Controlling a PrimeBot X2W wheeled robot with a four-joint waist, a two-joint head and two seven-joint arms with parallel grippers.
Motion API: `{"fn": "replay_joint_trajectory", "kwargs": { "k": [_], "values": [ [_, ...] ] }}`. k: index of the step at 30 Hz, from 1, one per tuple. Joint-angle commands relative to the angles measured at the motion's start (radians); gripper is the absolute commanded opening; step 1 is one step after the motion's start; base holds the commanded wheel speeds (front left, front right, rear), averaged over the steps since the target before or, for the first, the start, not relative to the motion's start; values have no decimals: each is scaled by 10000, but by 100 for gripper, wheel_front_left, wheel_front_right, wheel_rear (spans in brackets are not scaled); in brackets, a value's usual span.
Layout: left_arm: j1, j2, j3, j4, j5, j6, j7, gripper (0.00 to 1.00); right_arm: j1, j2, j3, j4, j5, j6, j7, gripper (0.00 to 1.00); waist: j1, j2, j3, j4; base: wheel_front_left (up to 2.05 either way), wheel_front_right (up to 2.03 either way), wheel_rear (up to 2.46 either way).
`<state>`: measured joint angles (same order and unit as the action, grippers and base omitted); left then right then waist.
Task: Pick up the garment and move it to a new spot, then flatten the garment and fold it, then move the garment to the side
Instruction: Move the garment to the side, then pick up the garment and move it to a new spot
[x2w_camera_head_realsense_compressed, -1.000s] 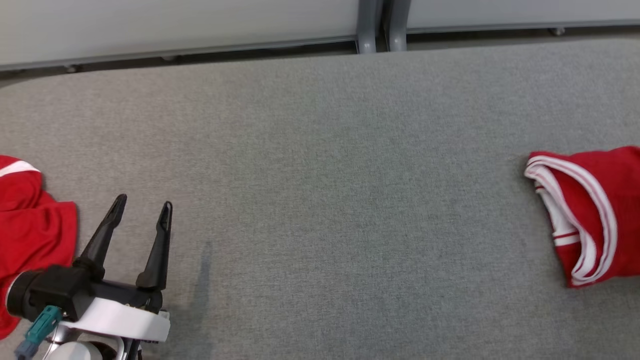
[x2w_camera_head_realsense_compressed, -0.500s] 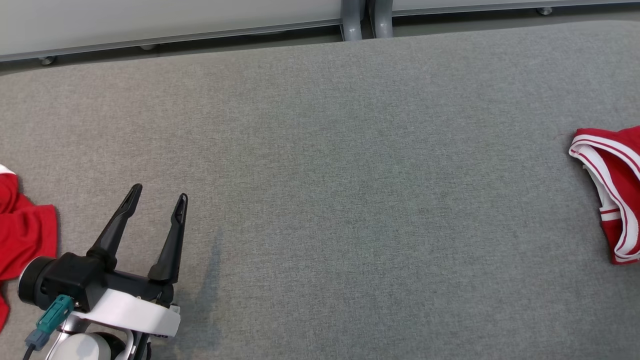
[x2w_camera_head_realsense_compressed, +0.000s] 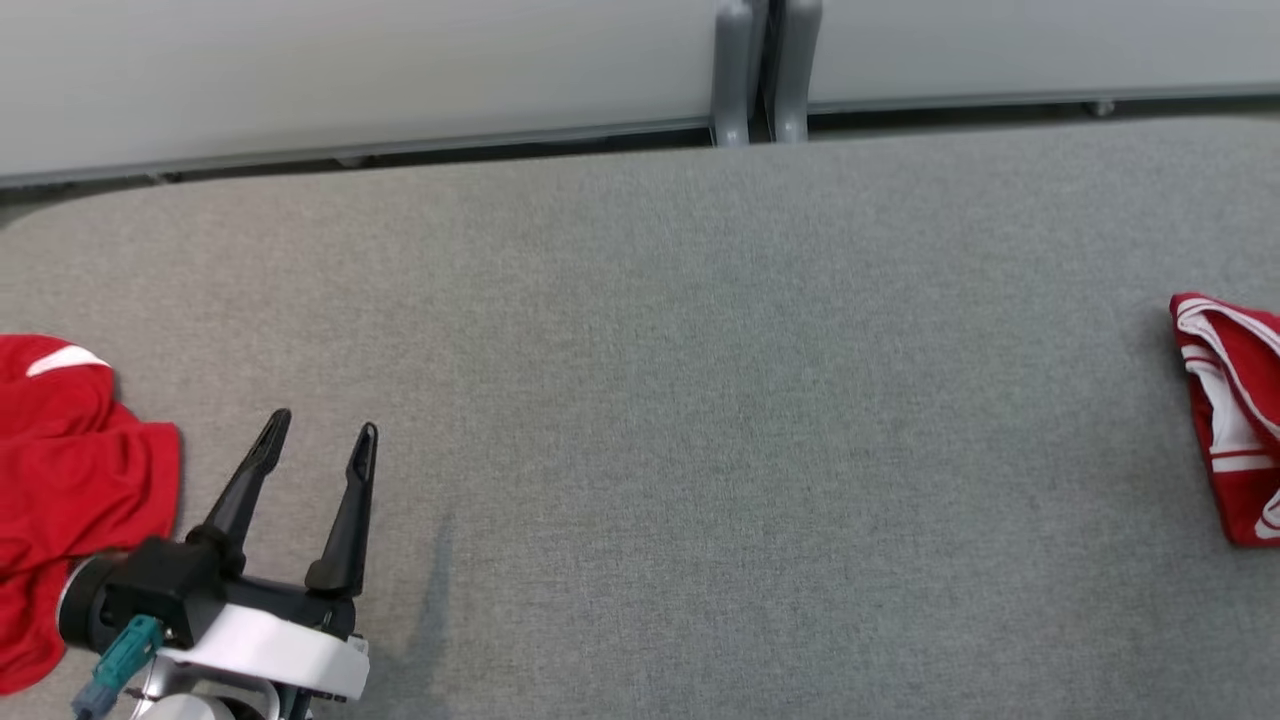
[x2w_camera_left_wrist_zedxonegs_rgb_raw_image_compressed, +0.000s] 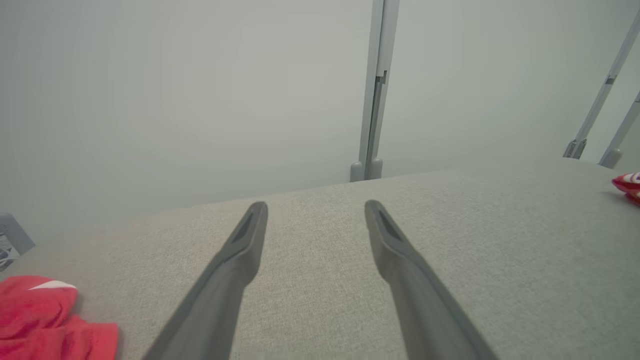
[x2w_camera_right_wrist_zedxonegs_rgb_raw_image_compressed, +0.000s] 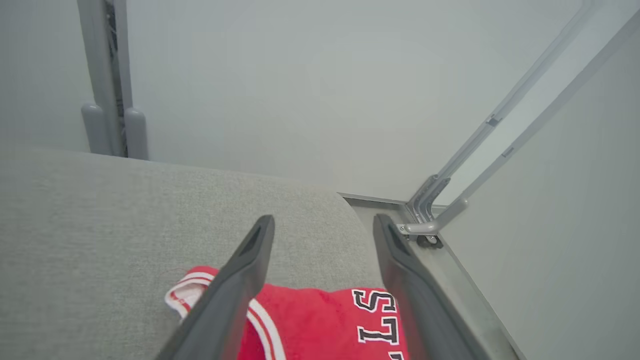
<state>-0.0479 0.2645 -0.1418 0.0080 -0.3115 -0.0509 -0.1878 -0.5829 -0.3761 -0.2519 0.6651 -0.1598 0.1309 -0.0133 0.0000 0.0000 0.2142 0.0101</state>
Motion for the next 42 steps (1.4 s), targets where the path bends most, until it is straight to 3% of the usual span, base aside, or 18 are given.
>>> {"fn": "replay_joint_trajectory", "kwargs": {
  "k": [1, 9, 18, 28, 42],
  "values": [
    [82, -16, 25, 73, -57, 89, -85, 100, 252, 122, 123, 31, 266, -1, -161, 100, 0, 0, -436, 122, 0, 0, 0],
    [894, -449, 278, 964, -482, 363, -412, 100, 2278, 1619, 1235, -1521, 2043, -1, -1040, 100, 0, 0, -2021, 225, 0, 0, 0],
    [1275, -719, 332, 1805, -559, 537, -622, 100, 4650, 2883, 1895, -3875, 2573, -1, -358, 100, 0, 0, -2873, 509, 0, 0, 0],
    [1928, -772, 764, 2445, -603, 434, -771, 100, 6474, 3217, 2652, -5231, 3155, -1, 342, 100, 0, 0, -3330, 528, 0, 0, 0],
    [2131, -941, 846, 2256, -260, 280, -777, 100, 6594, 3229, 2509, -5360, 3178, 0, 420, 100, 0, 0, -3273, 510, 0, 0, 0]
  ]
}}
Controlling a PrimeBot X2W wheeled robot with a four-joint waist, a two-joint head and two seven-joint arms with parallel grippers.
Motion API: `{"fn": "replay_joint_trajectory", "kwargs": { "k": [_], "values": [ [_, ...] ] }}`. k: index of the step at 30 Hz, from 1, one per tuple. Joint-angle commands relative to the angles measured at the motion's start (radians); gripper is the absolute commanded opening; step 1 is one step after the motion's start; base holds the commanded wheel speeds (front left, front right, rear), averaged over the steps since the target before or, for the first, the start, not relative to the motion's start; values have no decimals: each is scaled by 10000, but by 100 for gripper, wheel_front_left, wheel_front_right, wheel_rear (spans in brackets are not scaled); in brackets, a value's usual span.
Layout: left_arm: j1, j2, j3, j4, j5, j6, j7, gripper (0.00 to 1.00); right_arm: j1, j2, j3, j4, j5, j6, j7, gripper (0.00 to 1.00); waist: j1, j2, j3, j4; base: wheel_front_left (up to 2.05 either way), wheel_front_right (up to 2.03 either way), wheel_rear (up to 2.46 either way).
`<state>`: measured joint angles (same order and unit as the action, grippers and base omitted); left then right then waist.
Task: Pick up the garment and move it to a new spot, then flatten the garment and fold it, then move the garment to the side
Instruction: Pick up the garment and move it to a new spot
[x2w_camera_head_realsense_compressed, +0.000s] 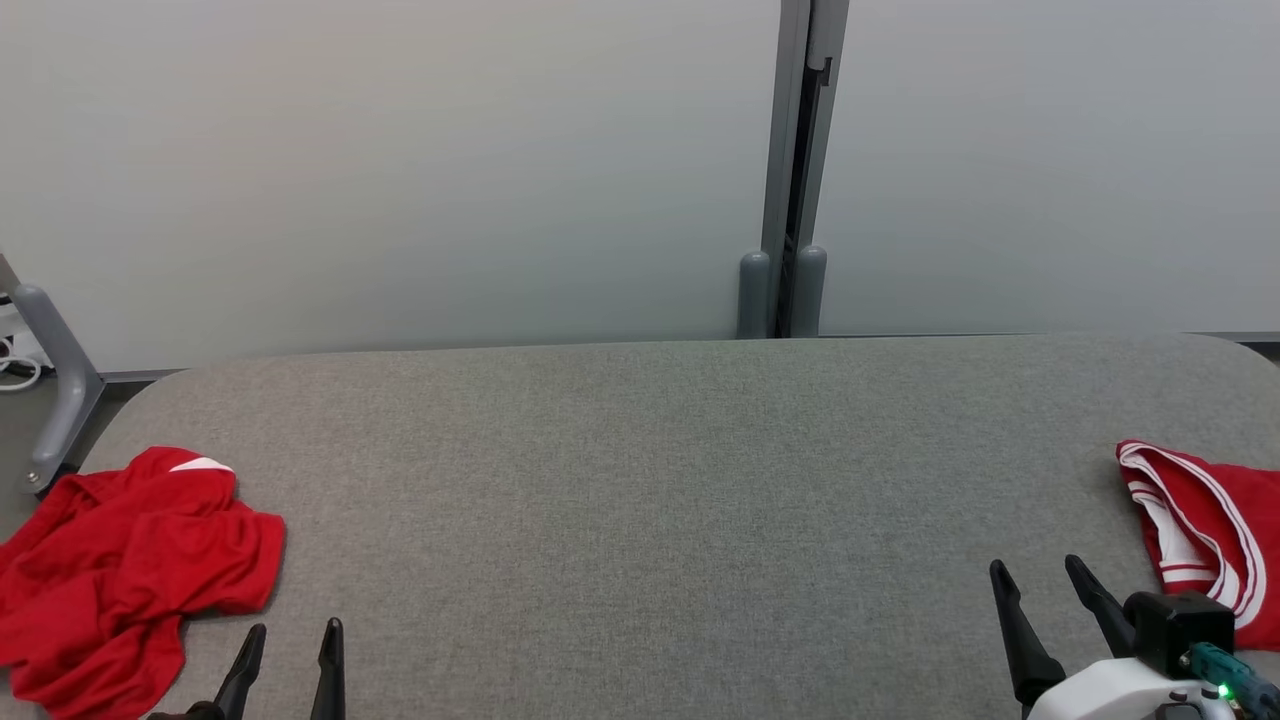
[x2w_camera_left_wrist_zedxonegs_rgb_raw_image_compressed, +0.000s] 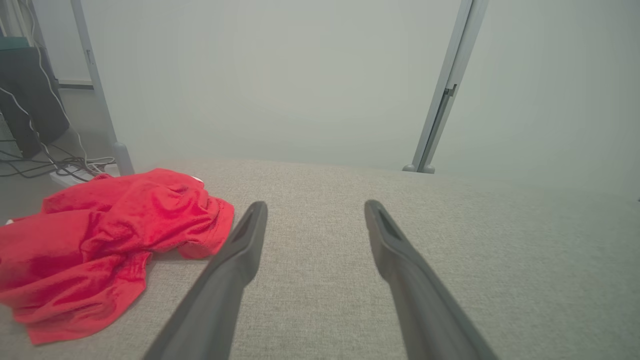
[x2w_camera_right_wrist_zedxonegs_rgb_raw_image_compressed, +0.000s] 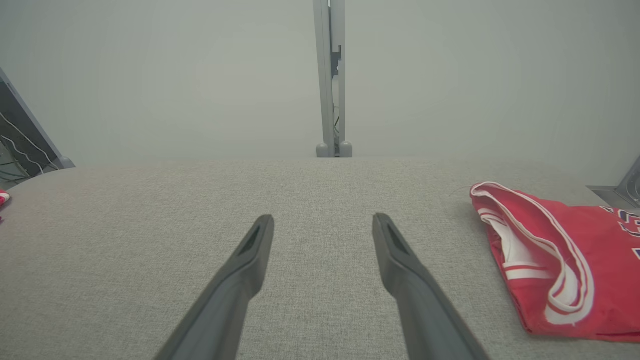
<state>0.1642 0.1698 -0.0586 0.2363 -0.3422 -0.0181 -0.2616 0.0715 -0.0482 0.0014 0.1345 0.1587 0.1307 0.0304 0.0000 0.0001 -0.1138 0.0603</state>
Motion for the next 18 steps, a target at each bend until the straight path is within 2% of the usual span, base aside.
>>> {"fn": "replay_joint_trajectory", "kwargs": {
  "k": [1, 3, 6, 8, 13, 15, 18],
  "values": [
    [5, 14, 21, -28, 72, -72, -39, 100, 64, -50, -28, -61, 31, 2, -42, 100, 0, -1, 15, 22, 0, 0, 0],
    [-31, 44, 46, -39, 102, -85, -39, 100, 103, -50, -41, -63, 52, 2, -55, 100, 0, -1, 41, 85, 0, 0, 0],
    [-252, 72, 40, -92, 226, -89, -40, 100, 69, -46, -17, -66, 95, 2, -172, 100, 0, -1, 111, 924, 0, 0, 0],
    [-213, 261, 44, -132, 272, -88, -33, 100, 31, -49, 138, 73, 290, 2, -308, 100, 0, -1, 87, 2076, 0, 0, 0],
    [99, 286, 83, -491, 339, 152, 34, 100, 49, -50, 278, 314, 601, 2, -477, 100, 0, -1, 44, 3368, 0, 0, 0],
    [129, 460, 189, -653, 316, 228, 132, 100, -38, -45, 400, 432, 712, 2, -576, 100, 0, -1, 45, 3814, 0, 0, 0],
    [374, 479, 467, -942, 147, 403, 117, 100, -415, -53, 910, 546, 727, 2, -585, 100, 0, -1, 295, 4085, 0, 0, 0]
  ]
}}
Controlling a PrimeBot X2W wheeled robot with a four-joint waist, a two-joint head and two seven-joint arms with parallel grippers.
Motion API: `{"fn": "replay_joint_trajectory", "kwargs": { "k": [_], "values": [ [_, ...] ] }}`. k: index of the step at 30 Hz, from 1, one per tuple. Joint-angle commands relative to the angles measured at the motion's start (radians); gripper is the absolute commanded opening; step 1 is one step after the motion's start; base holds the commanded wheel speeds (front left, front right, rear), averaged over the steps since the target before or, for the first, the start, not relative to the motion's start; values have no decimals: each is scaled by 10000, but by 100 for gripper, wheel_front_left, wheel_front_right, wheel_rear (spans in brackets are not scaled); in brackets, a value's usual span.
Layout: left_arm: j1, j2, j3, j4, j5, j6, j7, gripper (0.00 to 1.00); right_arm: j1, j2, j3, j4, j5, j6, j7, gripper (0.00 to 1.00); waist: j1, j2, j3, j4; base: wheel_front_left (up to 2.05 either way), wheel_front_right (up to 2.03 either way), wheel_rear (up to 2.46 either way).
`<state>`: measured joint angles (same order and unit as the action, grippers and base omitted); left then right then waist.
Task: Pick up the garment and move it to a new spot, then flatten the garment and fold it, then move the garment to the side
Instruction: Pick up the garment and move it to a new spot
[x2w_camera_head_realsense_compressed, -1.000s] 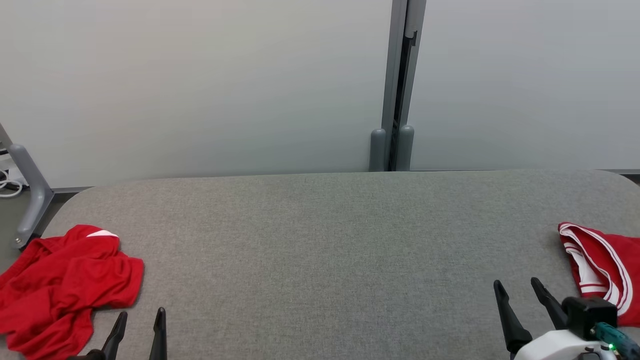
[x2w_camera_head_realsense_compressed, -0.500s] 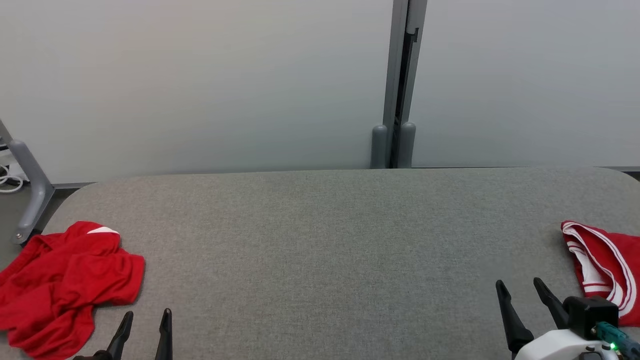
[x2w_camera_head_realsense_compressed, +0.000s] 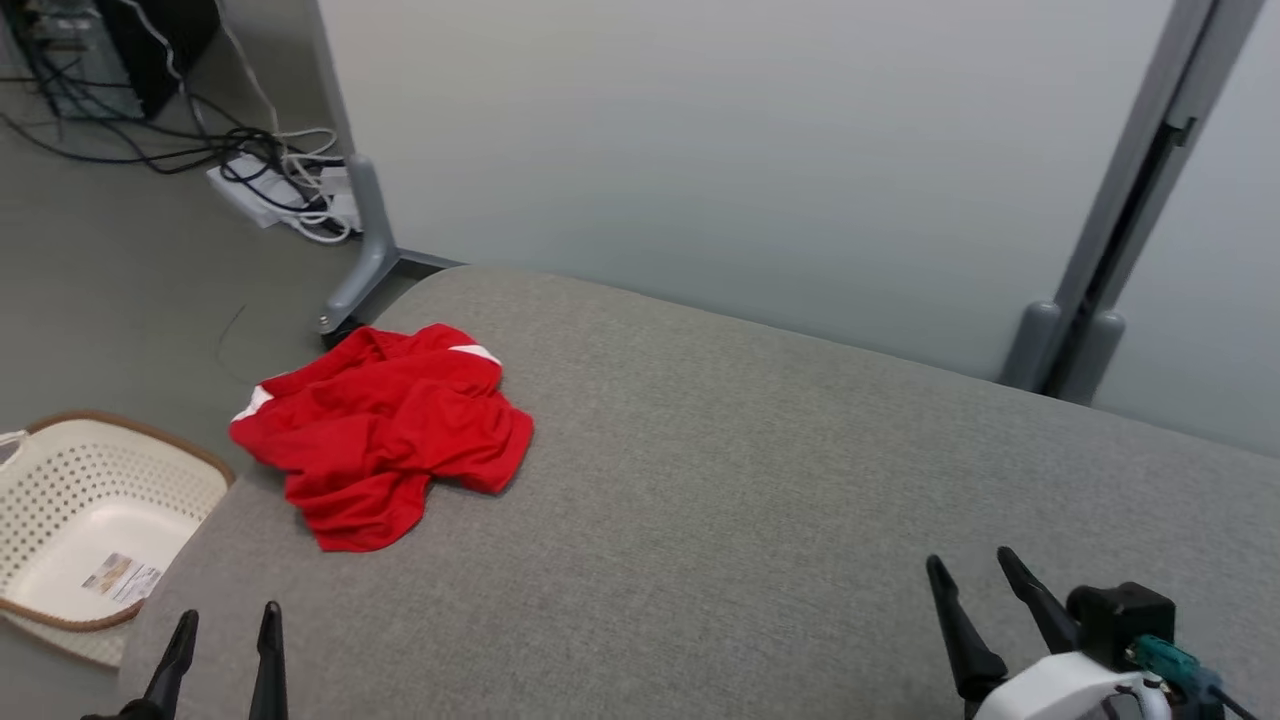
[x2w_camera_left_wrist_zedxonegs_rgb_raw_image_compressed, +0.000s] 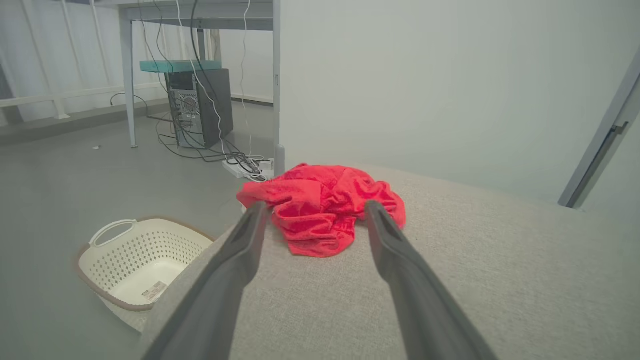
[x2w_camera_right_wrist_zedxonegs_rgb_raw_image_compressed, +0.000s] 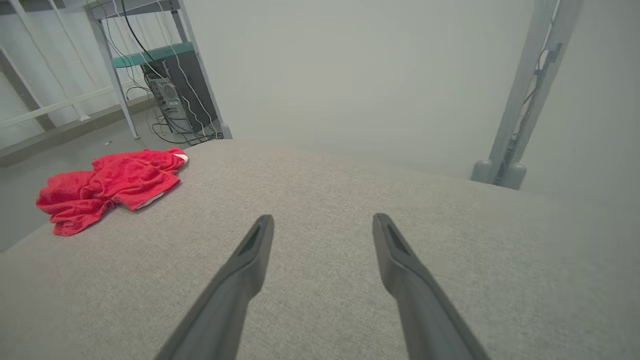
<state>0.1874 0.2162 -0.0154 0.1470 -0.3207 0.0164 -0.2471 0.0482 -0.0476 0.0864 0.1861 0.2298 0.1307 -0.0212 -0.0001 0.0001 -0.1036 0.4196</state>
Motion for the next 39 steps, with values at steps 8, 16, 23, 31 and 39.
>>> {"fn": "replay_joint_trajectory", "kwargs": {
  "k": [8, 16, 23, 31, 39],
  "values": [
    [766, -109, 595, -720, -303, 395, -125, 100, -1017, -65, 805, 605, 29, 2, -102, 100, 1, -1, 537, 761, 0, 0, 0],
    [648, -254, 677, -1031, -510, 305, -163, 100, -1300, -63, 1050, 981, 41, 2, -232, 100, 1, -1, 609, 802, 0, 0, 0],
    [-1140, -185, -135, -734, -758, -284, 1042, 100, -1133, -65, 989, 1013, -25, 2, -267, 100, 1, -1, 629, 781, 0, 0, 0],
    [-4878, -389, -994, 1821, -1208, -813, 3243, 100, -466, -63, 556, 464, -369, 2, 40, 100, 1, -1, 887, 696, 0, 0, 0],
    [-7841, -288, -109, 5576, -2309, -111, 5189, 100, -755, -146, 1006, -1117, -1188, 2, 1217, 100, 1, -1, 2547, -993, 0, 0, 0]
  ]
}}
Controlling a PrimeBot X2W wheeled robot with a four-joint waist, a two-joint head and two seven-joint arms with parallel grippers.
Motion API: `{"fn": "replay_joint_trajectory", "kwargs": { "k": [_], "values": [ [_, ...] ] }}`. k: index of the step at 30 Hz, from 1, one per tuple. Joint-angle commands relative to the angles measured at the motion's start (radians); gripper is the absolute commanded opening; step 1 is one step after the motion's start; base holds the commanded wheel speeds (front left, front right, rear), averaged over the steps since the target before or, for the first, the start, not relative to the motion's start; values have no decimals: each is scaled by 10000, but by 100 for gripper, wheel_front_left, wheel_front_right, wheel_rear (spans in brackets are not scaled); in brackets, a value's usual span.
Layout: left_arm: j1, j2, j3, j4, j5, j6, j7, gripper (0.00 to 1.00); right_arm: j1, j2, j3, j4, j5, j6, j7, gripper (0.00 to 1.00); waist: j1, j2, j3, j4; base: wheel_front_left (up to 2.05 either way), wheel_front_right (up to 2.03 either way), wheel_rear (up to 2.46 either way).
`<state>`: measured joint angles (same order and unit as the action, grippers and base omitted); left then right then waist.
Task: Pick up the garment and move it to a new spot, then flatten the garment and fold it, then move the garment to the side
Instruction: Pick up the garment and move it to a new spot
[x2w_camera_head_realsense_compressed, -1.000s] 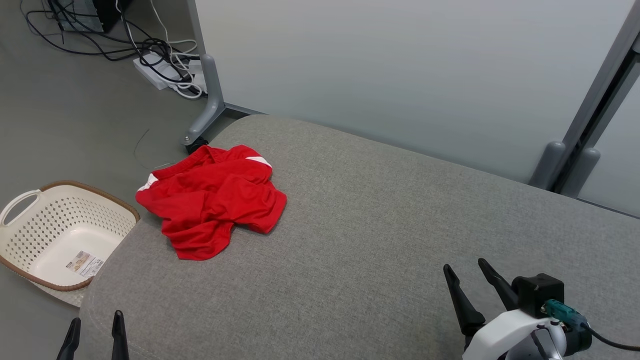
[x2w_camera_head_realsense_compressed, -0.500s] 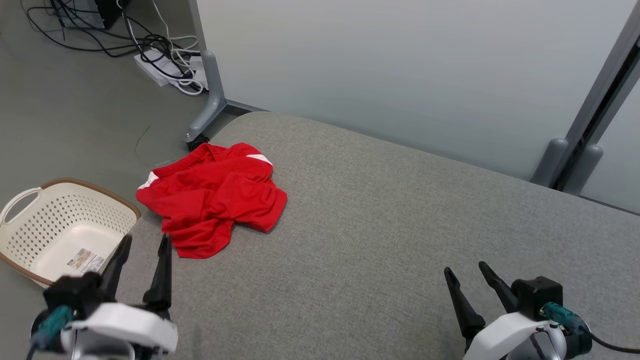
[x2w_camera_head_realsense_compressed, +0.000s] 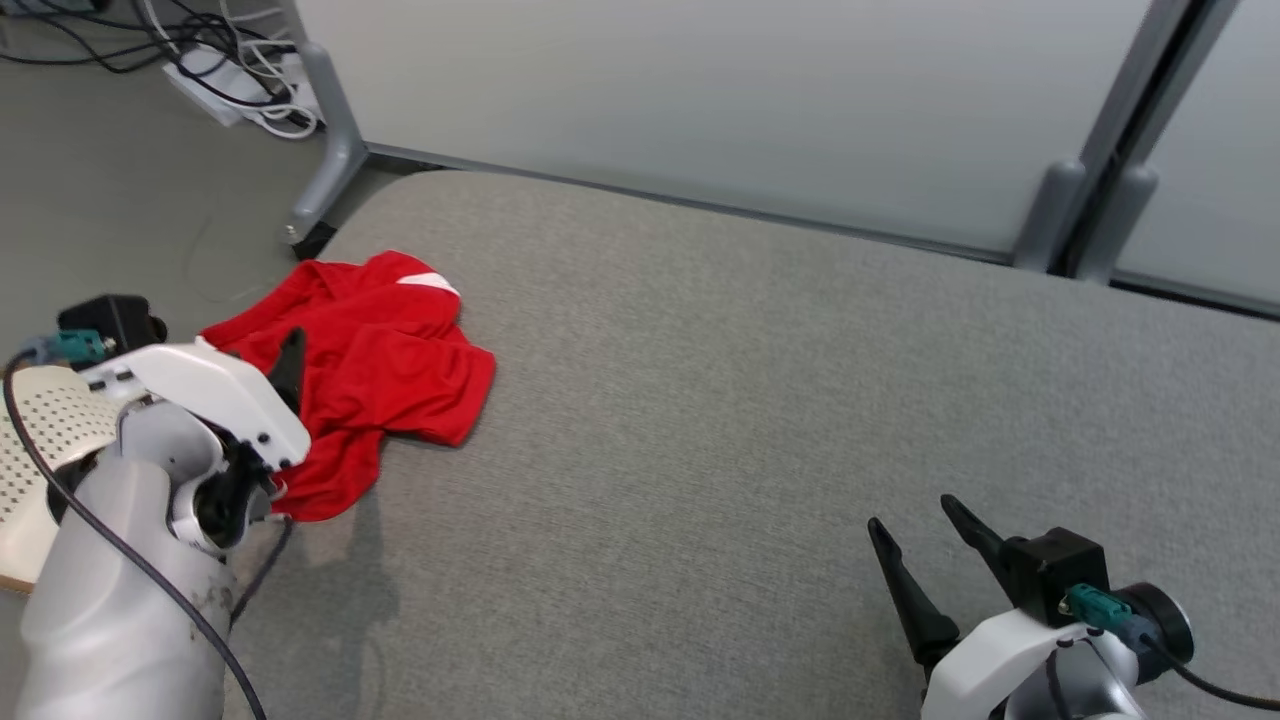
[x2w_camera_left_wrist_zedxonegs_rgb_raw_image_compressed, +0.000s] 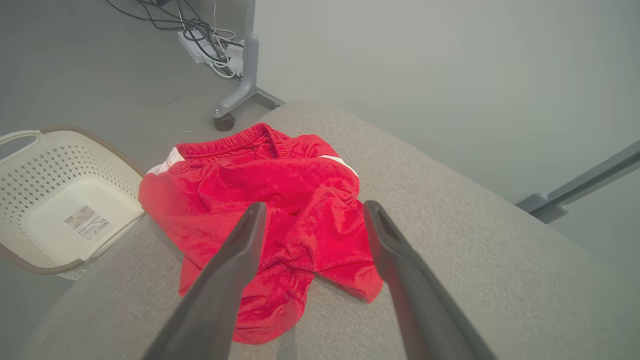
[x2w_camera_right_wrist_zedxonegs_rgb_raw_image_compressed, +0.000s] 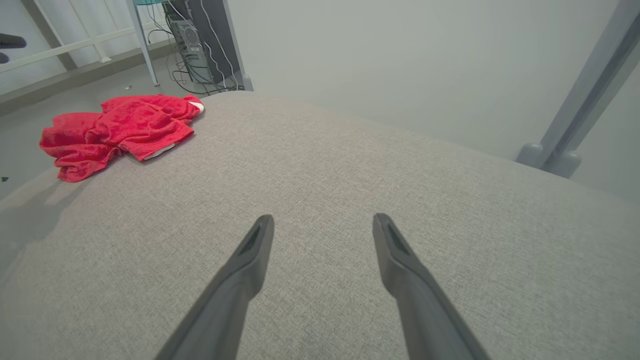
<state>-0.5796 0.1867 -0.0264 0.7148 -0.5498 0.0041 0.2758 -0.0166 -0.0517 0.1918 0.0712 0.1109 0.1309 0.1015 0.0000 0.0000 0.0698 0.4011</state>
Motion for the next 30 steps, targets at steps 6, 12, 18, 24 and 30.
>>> {"fn": "replay_joint_trajectory", "kwargs": {
  "k": [6, 12, 18, 24, 30],
  "values": [
    [-1573, 85, 337, 1609, -314, 435, 169, 100, -187, -586, -81, -1385, -301, 0, 775, 100, 0, 0, 2091, -1575, 0, 0, 0],
    [-2469, 12, 335, 2907, -197, 1193, 146, 100, -70, -726, -168, -2403, -354, 0, 1172, 100, 0, 0, 2844, -1975, 0, 0, 0],
    [-2915, 71, 194, 3733, -27, 1542, -54, 100, -4, -653, -85, -2712, -337, 0, 1255, 100, 0, 0, 3101, -2113, 0, 0, 0],
    [-3023, 24, 118, 4354, -84, 1431, -220, 0, -62, -570, -36, -2603, -310, 0, 1227, 100, 0, 0, 3035, -2078, 0, 0, 0],
    [-3196, 237, 79, 4500, -127, 981, -694, 0, -161, -466, 82, -2240, -167, 0, 991, 100, 0, 0, 2471, -1932, 0, 0, 0]
  ]
}}
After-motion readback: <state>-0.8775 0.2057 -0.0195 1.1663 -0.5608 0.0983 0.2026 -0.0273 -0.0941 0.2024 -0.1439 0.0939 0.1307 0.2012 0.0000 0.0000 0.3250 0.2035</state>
